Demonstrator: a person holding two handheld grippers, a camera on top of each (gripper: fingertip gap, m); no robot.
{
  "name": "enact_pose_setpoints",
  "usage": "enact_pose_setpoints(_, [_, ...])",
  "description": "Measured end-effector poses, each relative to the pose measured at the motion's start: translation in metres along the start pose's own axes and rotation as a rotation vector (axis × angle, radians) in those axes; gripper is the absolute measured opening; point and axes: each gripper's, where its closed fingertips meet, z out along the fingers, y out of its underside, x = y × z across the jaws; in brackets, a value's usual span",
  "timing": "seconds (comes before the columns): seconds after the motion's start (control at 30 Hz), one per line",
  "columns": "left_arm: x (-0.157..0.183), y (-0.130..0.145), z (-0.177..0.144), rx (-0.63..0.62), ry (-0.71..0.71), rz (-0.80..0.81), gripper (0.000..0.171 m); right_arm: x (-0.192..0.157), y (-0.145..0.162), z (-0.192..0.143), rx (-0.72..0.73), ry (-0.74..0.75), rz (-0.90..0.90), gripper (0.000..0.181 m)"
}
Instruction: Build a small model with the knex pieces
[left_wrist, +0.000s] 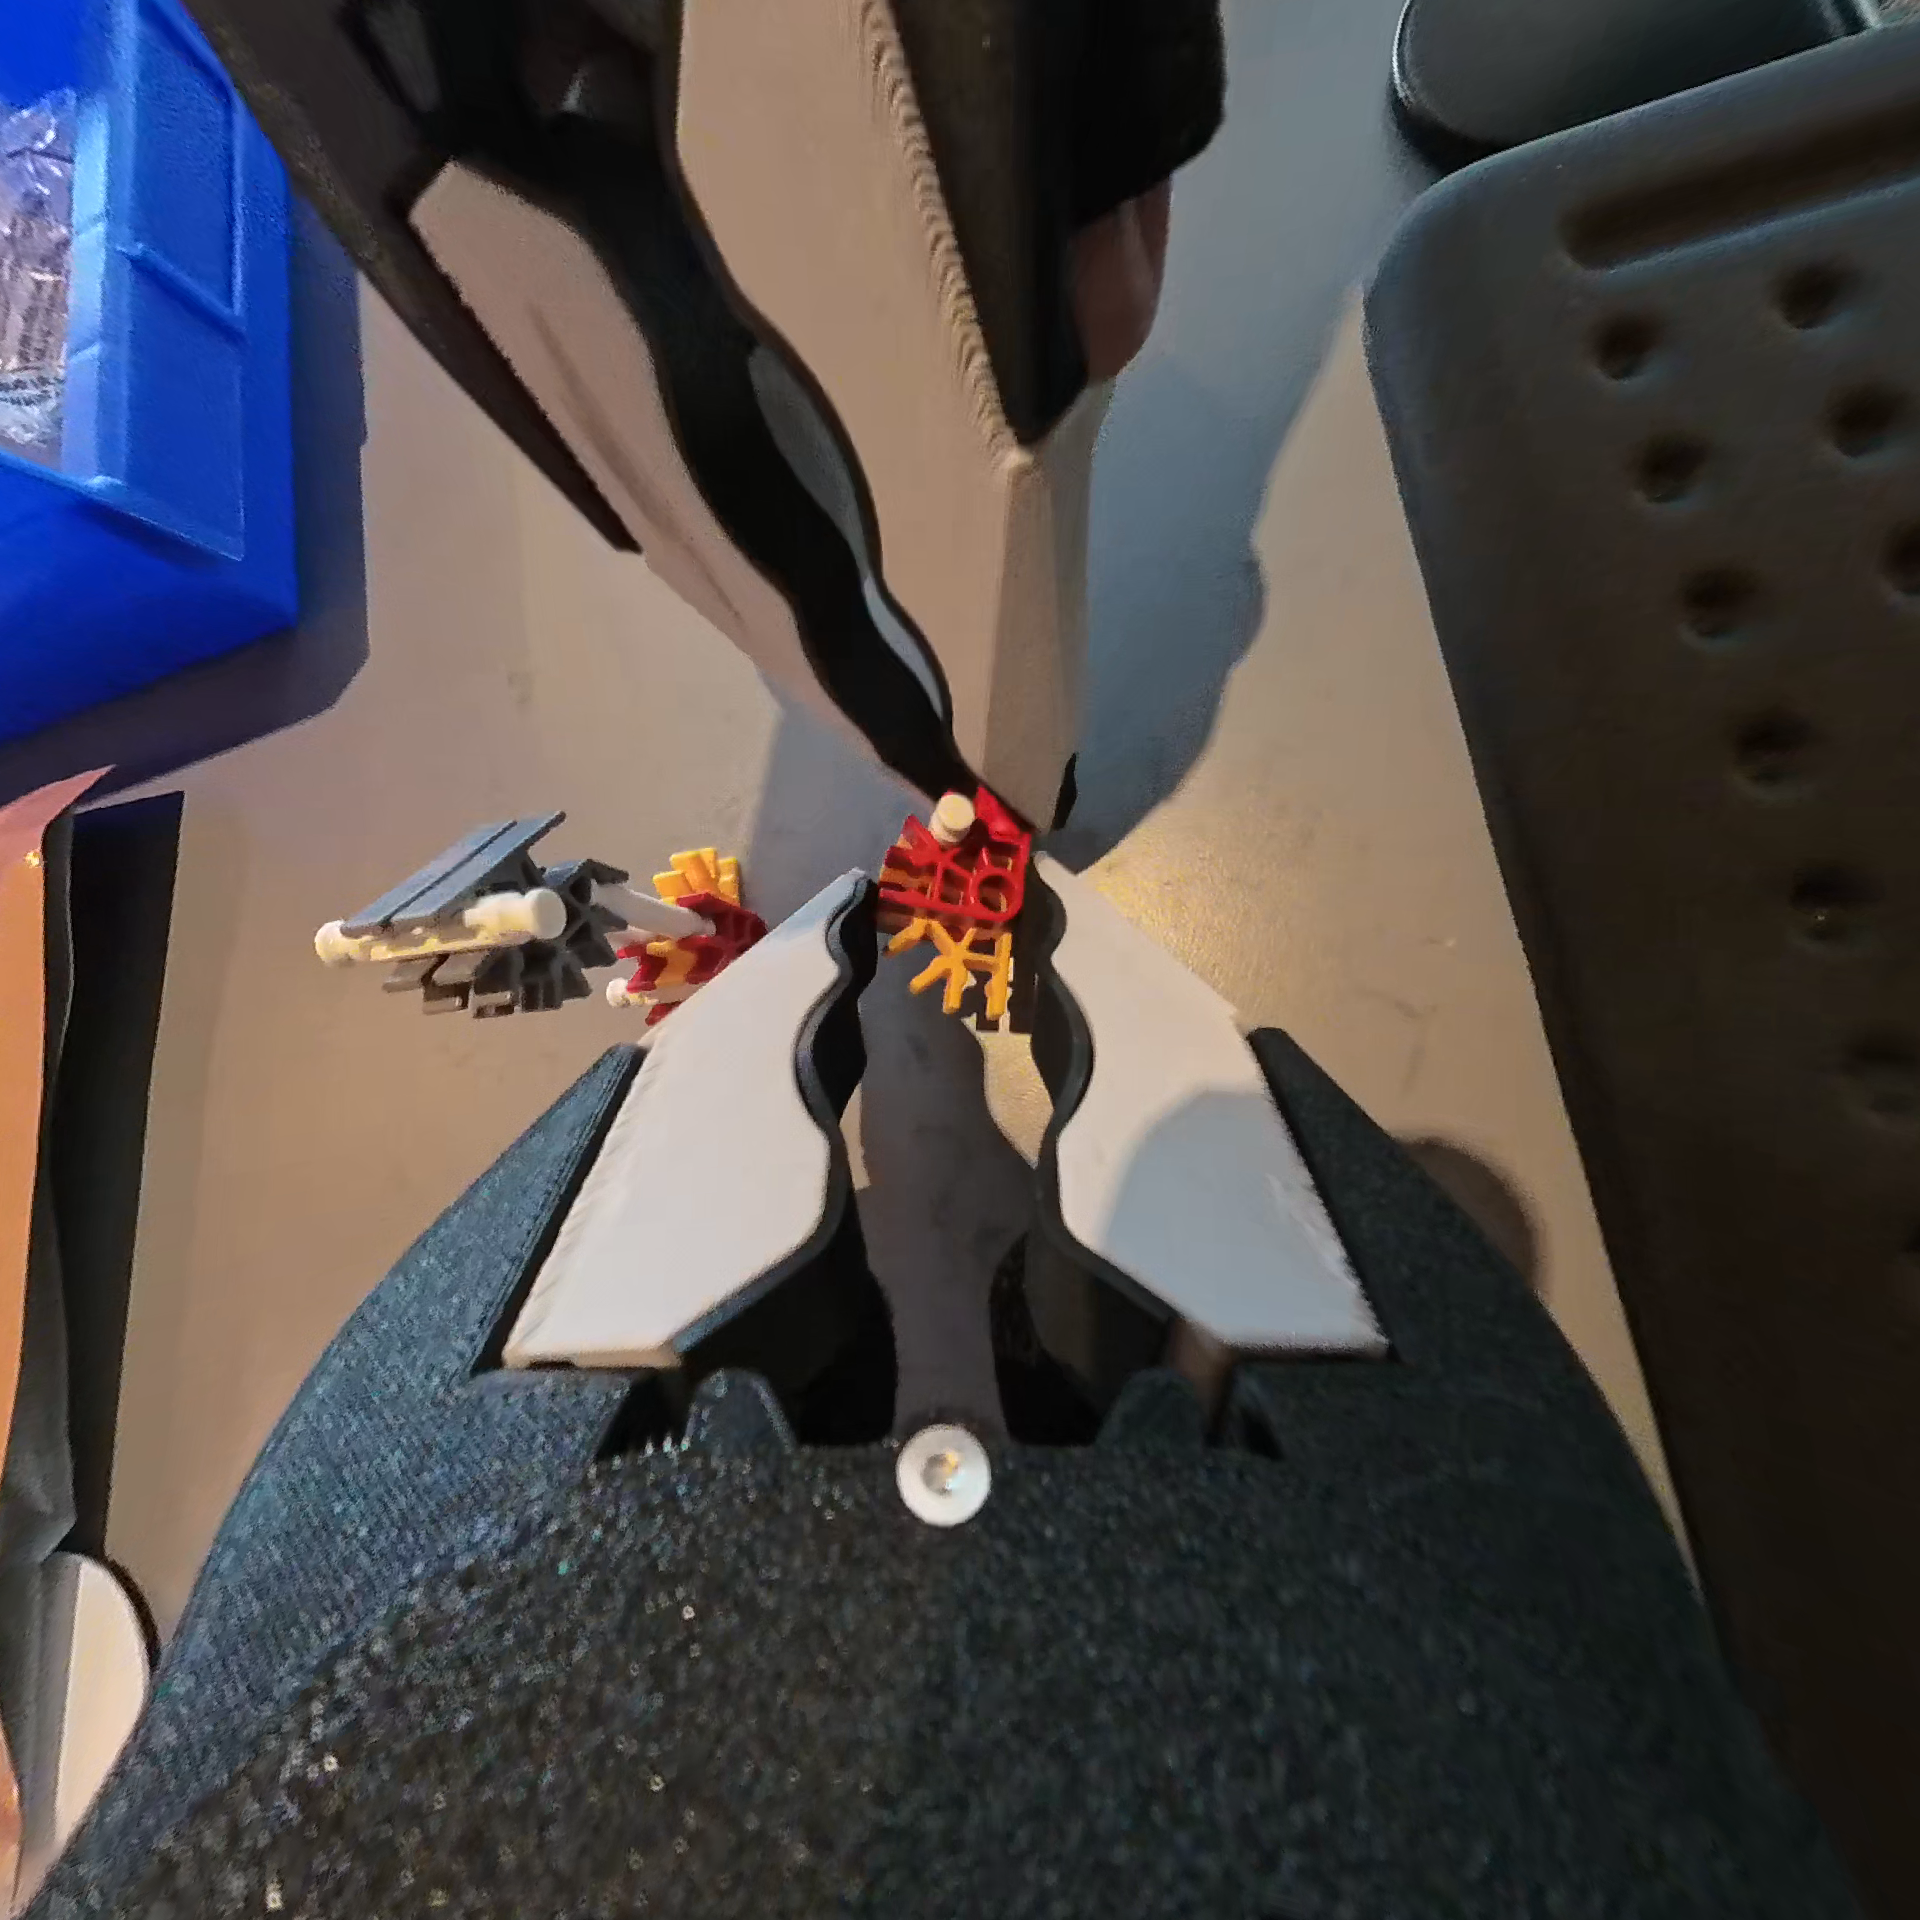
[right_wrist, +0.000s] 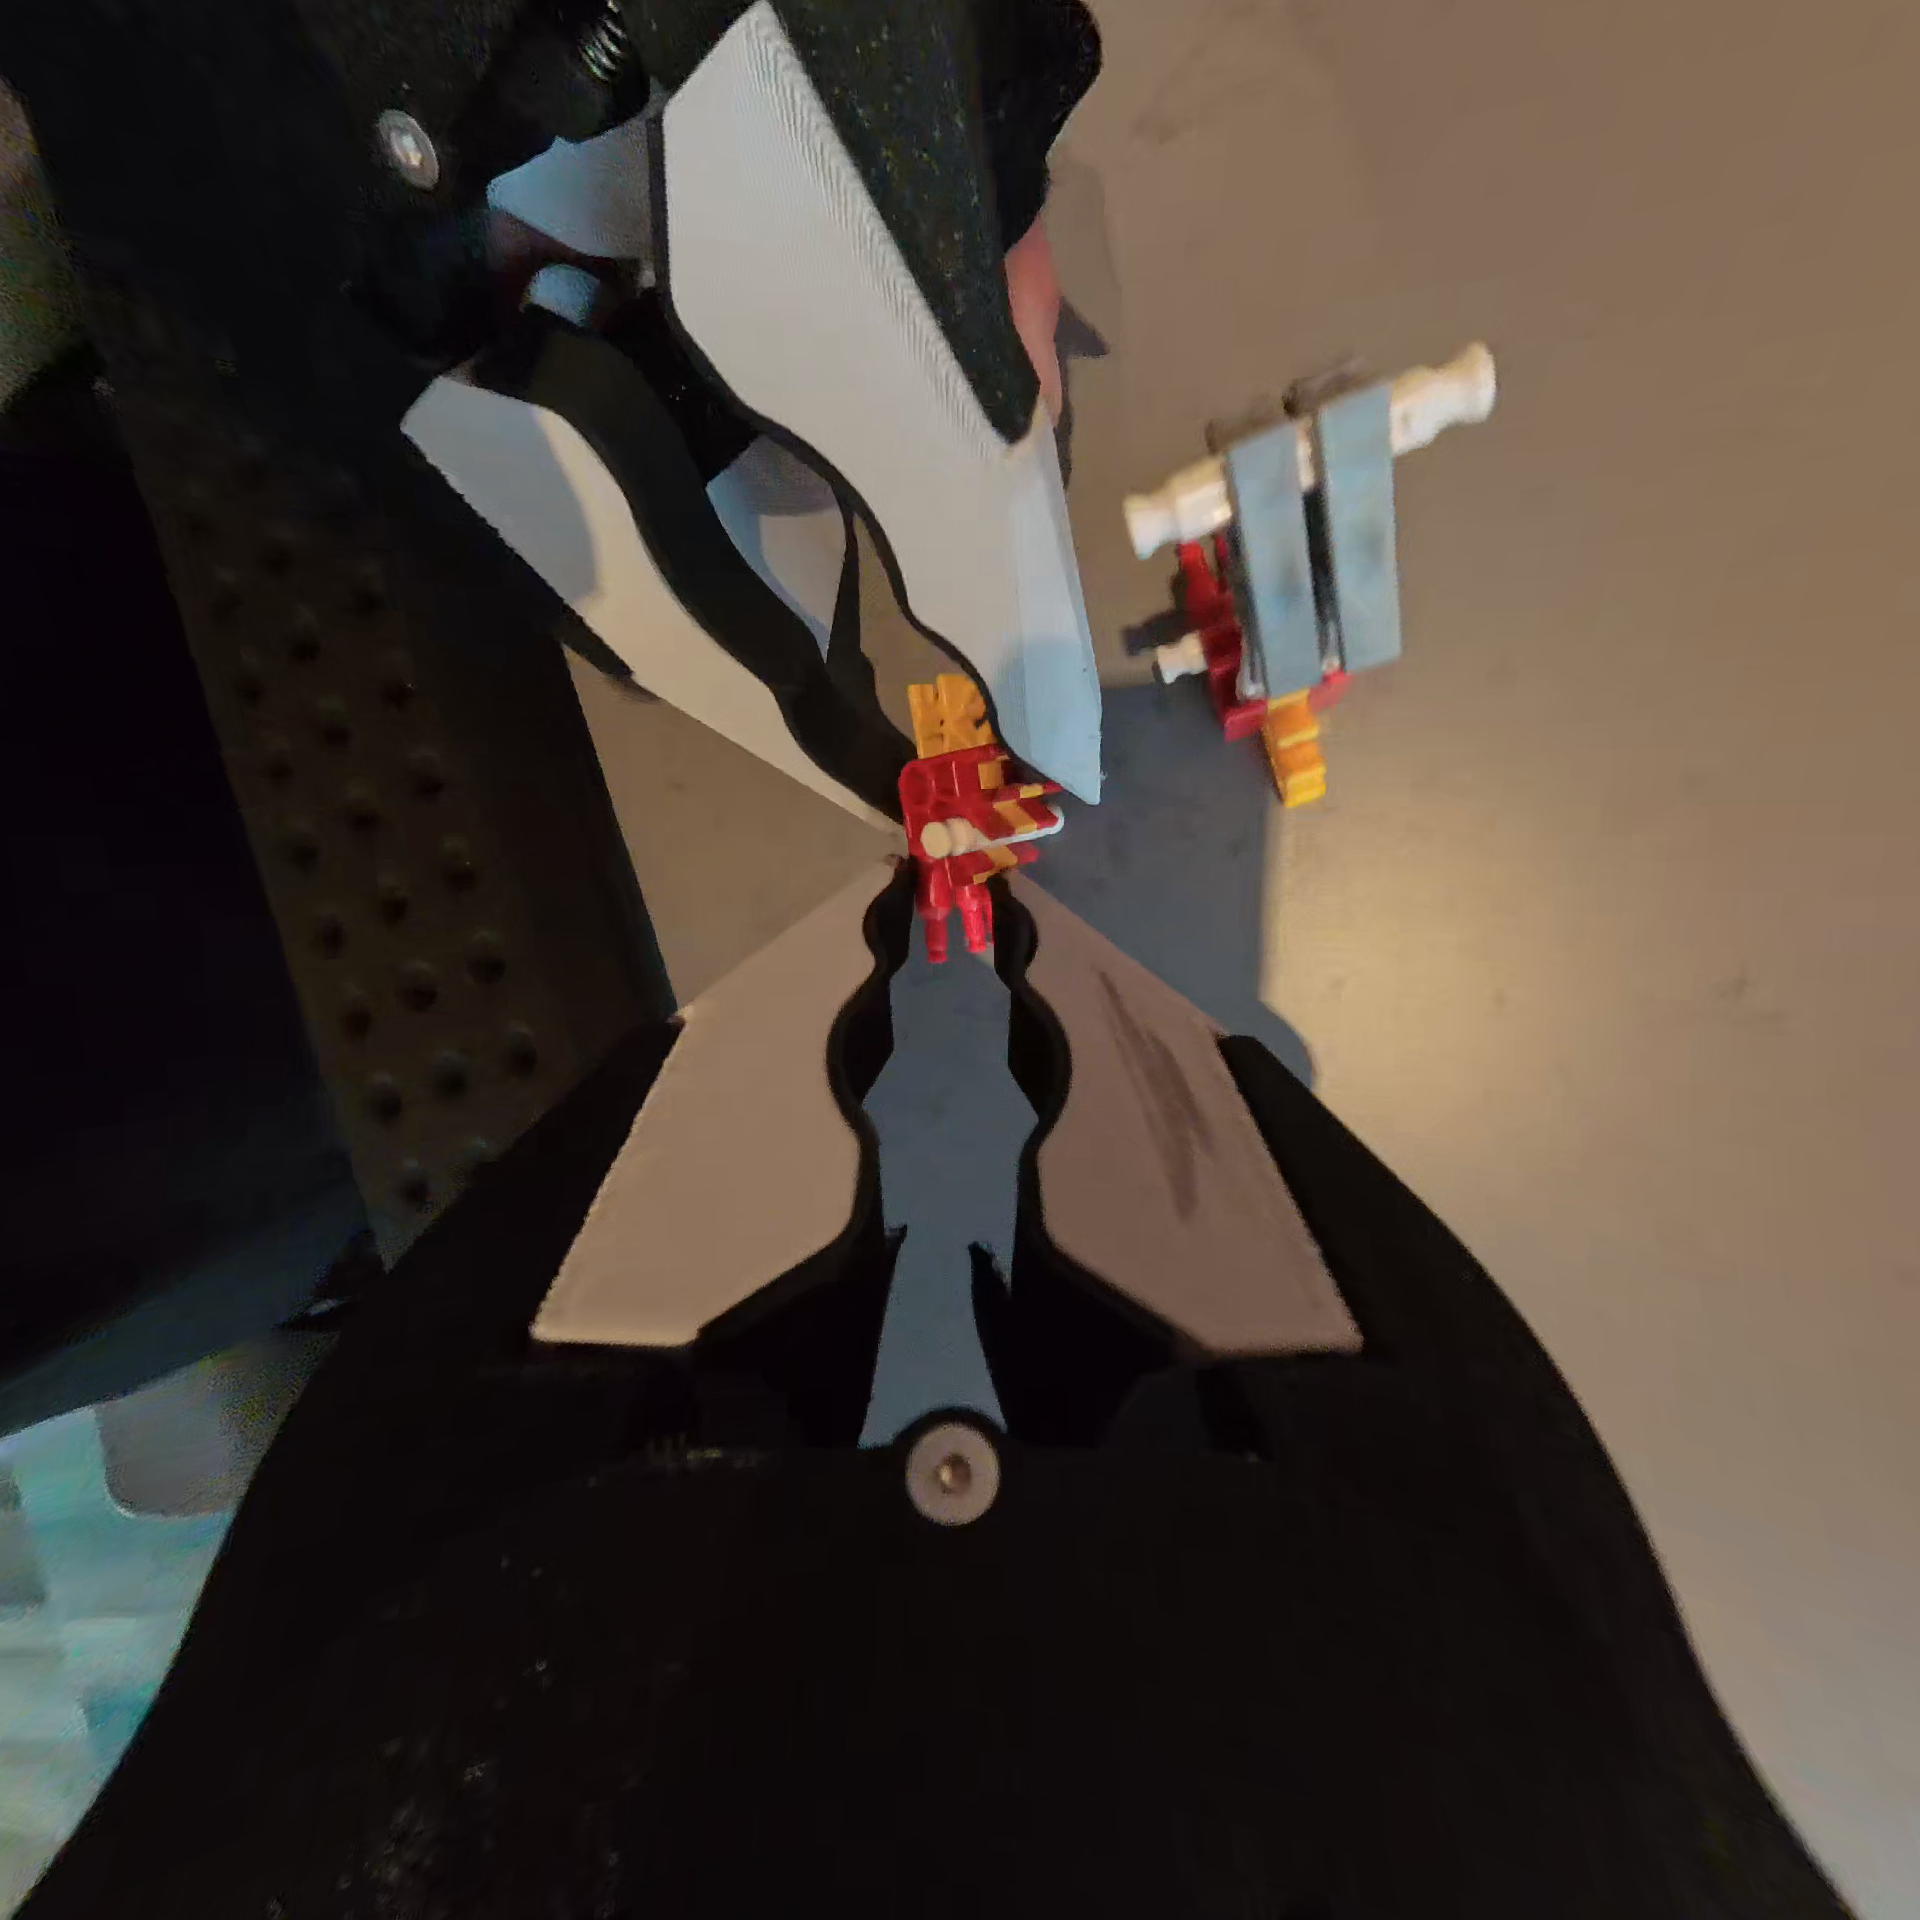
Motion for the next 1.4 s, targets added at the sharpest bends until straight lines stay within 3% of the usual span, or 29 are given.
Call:
enact_pose_setpoints(0.43, [0.001, -0.001, 0.002, 0.000, 0.026, -0.013, 0.026, -0.001, 0.000, -0.005, 0.215, -0.203, 0.190, 0.015])
enact_pose_setpoints(0.83, [-0.003, -0.003, 0.004, -0.020, -0.035, 0.012, 0.025, 0.006, 0.001, -0.005, 0.297, -0.218, 0.347, 0.013])
enact_pose_setpoints(1.0, [-0.004, -0.003, 0.003, -0.016, -0.044, 0.019, 0.025, 0.008, 0.002, -0.006, 0.193, -0.070, 0.246, 0.017])
enact_pose_setpoints(1.1, [-0.005, -0.005, 0.002, -0.018, -0.108, 0.113, 0.027, 0.006, 0.005, -0.007, 0.120, 0.044, 0.147, 0.020])
enact_pose_setpoints(1.2, [-0.005, -0.006, 0.000, -0.008, -0.194, 0.194, 0.029, 0.004, -0.002, -0.011, 0.177, 0.115, 0.102, 0.031])
enact_pose_setpoints(1.4, [-0.001, -0.007, -0.004, -0.022, -0.249, 0.335, 0.030, -0.001, 0.006, 0.004, 0.152, 0.309, -0.062, 0.018])
